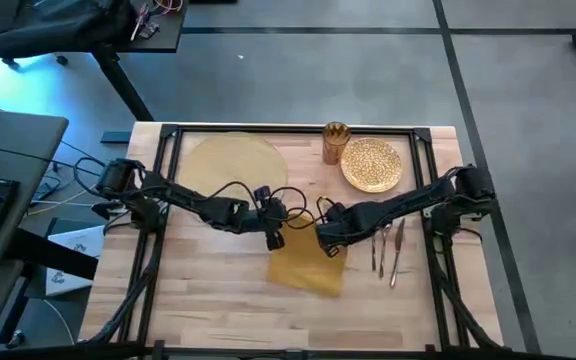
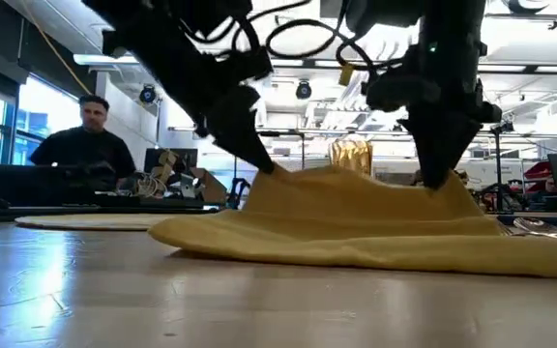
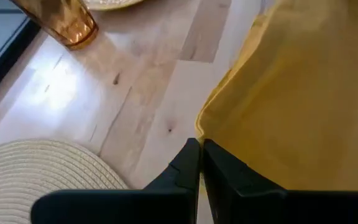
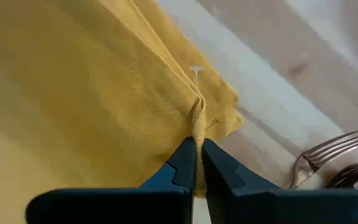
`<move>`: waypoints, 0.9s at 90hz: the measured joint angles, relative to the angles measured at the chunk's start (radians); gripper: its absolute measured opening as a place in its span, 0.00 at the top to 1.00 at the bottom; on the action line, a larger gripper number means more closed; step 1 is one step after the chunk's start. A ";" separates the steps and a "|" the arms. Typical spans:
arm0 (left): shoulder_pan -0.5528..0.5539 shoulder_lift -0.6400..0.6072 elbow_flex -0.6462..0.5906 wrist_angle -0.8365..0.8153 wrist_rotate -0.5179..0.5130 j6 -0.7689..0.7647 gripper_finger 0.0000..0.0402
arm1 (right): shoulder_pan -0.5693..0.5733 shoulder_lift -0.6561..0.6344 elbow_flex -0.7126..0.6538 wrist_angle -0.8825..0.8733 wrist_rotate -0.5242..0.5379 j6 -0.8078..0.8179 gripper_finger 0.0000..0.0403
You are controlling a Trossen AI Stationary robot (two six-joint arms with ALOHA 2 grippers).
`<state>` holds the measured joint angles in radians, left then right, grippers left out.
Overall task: Set table place
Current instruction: Fold the yellow table napkin
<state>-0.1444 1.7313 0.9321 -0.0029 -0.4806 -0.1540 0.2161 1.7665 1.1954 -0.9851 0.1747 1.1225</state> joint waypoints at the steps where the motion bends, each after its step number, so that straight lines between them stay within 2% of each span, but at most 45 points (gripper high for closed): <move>1: 0.002 0.003 0.000 0.003 0.000 0.000 1.00 | -0.001 0.002 0.000 -0.001 0.000 0.000 1.00; 18: 0.022 0.056 0.000 0.008 0.033 0.000 0.98 | -0.008 0.038 0.000 0.003 0.004 0.003 1.00; 30: 0.035 0.064 0.000 0.007 0.077 0.001 0.93 | -0.008 0.050 0.000 -0.001 0.014 0.003 1.00; 42: 0.050 0.064 0.001 0.010 0.077 0.023 0.88 | -0.009 0.050 0.000 0.000 0.038 0.003 0.98; 55: 0.064 0.045 0.002 -0.003 0.078 0.083 0.81 | -0.013 0.037 0.000 -0.048 0.059 -0.005 0.86; 69: 0.066 -0.057 0.005 -0.068 0.090 0.134 0.75 | -0.008 -0.055 0.000 -0.116 0.116 -0.018 0.68; 75: 0.066 -0.101 0.005 -0.088 0.149 0.149 0.74 | 0.009 -0.119 0.000 -0.098 0.165 -0.079 0.60; 81: 0.066 -0.129 0.005 -0.088 0.272 0.152 0.74 | 0.036 -0.184 -0.005 -0.041 0.210 -0.196 0.54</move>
<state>-0.0784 1.6025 0.9367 -0.0908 -0.2084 -0.0025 0.2517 1.5826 1.1905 -1.0264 0.3843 0.9268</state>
